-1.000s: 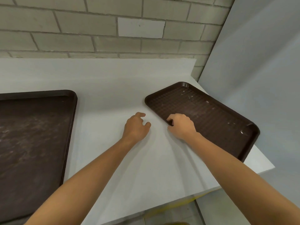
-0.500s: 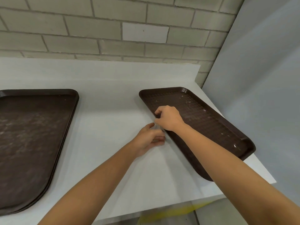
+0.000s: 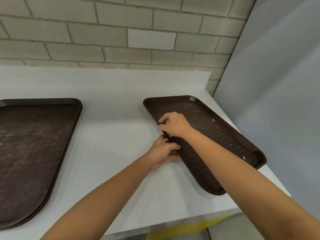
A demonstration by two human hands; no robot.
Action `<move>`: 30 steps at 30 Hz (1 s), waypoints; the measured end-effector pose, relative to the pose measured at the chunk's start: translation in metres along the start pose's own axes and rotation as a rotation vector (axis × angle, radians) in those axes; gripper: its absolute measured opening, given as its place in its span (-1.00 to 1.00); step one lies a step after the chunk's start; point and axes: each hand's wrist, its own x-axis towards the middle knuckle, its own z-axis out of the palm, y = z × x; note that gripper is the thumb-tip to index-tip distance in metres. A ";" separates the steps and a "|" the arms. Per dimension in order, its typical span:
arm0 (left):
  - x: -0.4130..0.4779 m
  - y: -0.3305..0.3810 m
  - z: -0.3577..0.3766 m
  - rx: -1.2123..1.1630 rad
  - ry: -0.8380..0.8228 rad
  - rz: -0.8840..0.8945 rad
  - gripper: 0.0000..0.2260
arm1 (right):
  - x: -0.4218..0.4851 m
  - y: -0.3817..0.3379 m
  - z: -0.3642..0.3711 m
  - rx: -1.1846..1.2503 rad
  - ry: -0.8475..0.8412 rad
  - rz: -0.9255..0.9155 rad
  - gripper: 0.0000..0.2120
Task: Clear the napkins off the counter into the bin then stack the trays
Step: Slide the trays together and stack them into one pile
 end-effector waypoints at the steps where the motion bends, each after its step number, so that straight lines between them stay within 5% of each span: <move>1: 0.001 -0.002 -0.001 0.016 0.016 -0.004 -0.56 | -0.001 0.003 -0.003 0.050 -0.010 0.013 -0.73; 5: 0.004 -0.006 -0.007 0.027 0.098 0.024 -0.58 | -0.001 0.028 -0.018 0.048 0.071 0.069 -0.66; 12: 0.001 -0.003 -0.021 0.066 0.311 0.060 -0.70 | -0.009 0.085 -0.036 -0.314 0.181 0.371 -0.40; 18: -0.005 0.000 -0.037 0.124 0.375 0.088 -0.66 | -0.020 0.122 -0.035 -0.242 0.133 0.681 -0.36; 24: -0.011 0.004 -0.041 0.209 0.409 0.092 -0.65 | -0.018 0.121 -0.029 -0.208 0.206 0.680 -0.35; 30: -0.019 0.009 -0.051 0.296 0.436 0.110 -0.65 | -0.020 0.120 -0.031 -0.199 0.243 0.634 -0.55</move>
